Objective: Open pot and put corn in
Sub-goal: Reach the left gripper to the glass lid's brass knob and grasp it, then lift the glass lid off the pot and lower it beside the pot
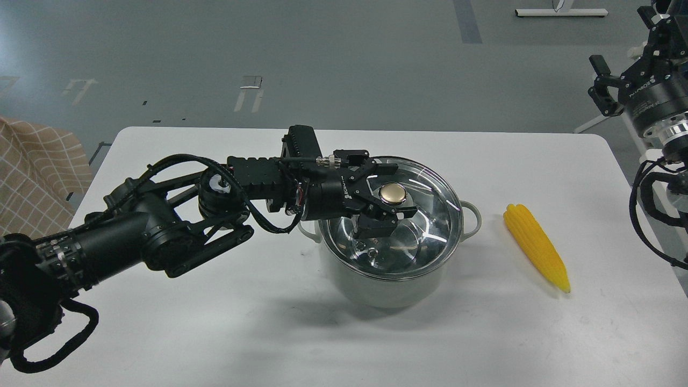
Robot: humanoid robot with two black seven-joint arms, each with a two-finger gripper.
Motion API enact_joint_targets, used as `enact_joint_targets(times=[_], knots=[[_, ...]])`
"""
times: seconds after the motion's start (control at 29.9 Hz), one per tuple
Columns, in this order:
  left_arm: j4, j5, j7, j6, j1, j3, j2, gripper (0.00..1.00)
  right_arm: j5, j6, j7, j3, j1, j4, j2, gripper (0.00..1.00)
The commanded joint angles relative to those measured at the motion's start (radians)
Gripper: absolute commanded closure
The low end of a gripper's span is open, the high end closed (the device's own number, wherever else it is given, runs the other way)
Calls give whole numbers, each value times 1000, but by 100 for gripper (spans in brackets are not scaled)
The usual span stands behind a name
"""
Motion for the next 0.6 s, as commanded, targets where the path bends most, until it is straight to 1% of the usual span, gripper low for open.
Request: enact_joint_targets(times=[0.0, 0.1, 0.13, 0.17, 0.2, 0.23, 0.3, 0.37, 0.47, 0.57], knots=[[0, 0, 0, -1, 16, 0, 4, 47, 0, 0, 0, 0, -1, 0, 0, 0], [0, 0, 0, -1, 18, -2, 6, 58, 0, 0, 0, 0, -1, 1, 0, 0], [0, 0, 0, -1, 19, -3, 6, 65, 0, 0, 0, 0, -1, 0, 0, 0], [0, 0, 0, -1, 19, -3, 6, 69, 0, 0, 0, 0, -1, 0, 0, 0], [-2, 0, 0, -1, 19, -6, 6, 79, 0, 0, 0, 0, -3, 0, 0, 0], [-2, 0, 0, 1, 16, -9, 6, 87, 0, 0, 0, 0, -3, 0, 0, 0], [-11, 0, -2, 1, 6, -15, 3, 90, 0, 0, 0, 0, -3, 0, 0, 0], [-12, 0, -3, 1, 1, -20, -1, 90, 0, 0, 0, 0, -4, 0, 0, 0], [-15, 0, -5, -1, -53, -21, 3, 89, 0, 0, 0, 0, -11, 0, 0, 0], [-15, 0, -5, -1, -97, -21, 30, 89, 0, 0, 0, 0, -12, 0, 0, 0]])
